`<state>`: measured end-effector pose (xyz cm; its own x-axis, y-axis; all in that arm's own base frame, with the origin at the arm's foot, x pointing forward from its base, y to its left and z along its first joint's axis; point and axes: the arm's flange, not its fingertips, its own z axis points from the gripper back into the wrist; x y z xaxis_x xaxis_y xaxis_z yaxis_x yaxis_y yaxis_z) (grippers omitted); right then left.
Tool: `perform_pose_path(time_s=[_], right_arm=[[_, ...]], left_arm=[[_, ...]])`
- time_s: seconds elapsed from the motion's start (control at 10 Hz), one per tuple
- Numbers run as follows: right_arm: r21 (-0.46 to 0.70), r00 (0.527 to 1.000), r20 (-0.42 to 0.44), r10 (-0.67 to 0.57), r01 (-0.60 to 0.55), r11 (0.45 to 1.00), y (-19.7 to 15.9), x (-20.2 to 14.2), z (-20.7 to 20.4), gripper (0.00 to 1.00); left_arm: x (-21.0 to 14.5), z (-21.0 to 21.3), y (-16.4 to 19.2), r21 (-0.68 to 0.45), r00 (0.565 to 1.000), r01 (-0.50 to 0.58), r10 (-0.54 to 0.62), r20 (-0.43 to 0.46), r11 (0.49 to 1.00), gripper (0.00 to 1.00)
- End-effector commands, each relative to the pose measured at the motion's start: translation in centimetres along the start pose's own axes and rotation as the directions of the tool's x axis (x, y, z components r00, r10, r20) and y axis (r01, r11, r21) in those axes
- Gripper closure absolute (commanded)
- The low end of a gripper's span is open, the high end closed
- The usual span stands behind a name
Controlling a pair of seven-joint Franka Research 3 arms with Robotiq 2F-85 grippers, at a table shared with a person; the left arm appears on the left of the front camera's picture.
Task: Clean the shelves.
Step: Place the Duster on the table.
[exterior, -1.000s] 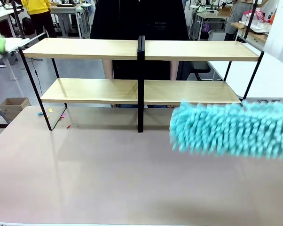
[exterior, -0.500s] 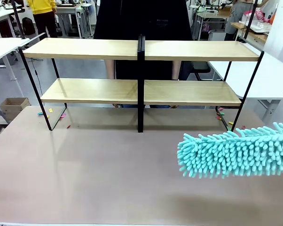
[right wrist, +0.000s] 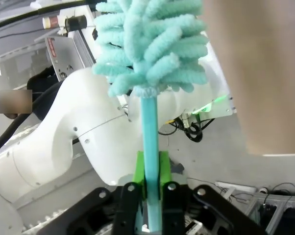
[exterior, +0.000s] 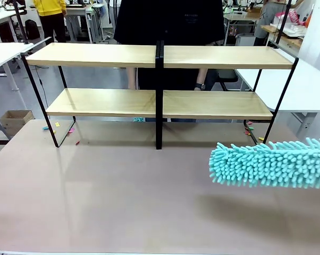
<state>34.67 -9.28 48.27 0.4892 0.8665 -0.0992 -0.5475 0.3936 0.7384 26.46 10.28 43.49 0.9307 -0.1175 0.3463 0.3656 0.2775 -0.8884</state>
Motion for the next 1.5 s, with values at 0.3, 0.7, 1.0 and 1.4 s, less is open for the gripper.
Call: perform_pose_path(time_s=[0.3,0.7,1.0,1.4], right_arm=[[0.010,0.999,0.039,-0.008,0.007,1.000,-2.7,2.1,0.2,0.87],[0.048,0.991,-0.048,-0.123,0.125,0.991,-5.4,3.2,-0.6,0.29],[-0.036,0.953,0.084,-0.292,0.296,0.955,-6.9,2.3,0.6,0.00],[-0.071,0.577,0.743,-0.338,0.571,0.818,-5.1,-5.5,5.5,0.00]], left_arm=[[0.2,-0.1,-1.8,-0.010,0.999,0.032,-0.032,-0.007,0.999,0.00],[0.2,-0.1,-1.8,-0.010,0.999,0.032,-0.032,-0.007,0.999,0.00],[0.2,-0.1,-1.8,-0.010,0.999,0.032,-0.032,-0.007,0.999,0.00],[0.2,-0.1,-1.8,-0.010,0.999,0.032,-0.032,-0.007,0.999,0.00]])
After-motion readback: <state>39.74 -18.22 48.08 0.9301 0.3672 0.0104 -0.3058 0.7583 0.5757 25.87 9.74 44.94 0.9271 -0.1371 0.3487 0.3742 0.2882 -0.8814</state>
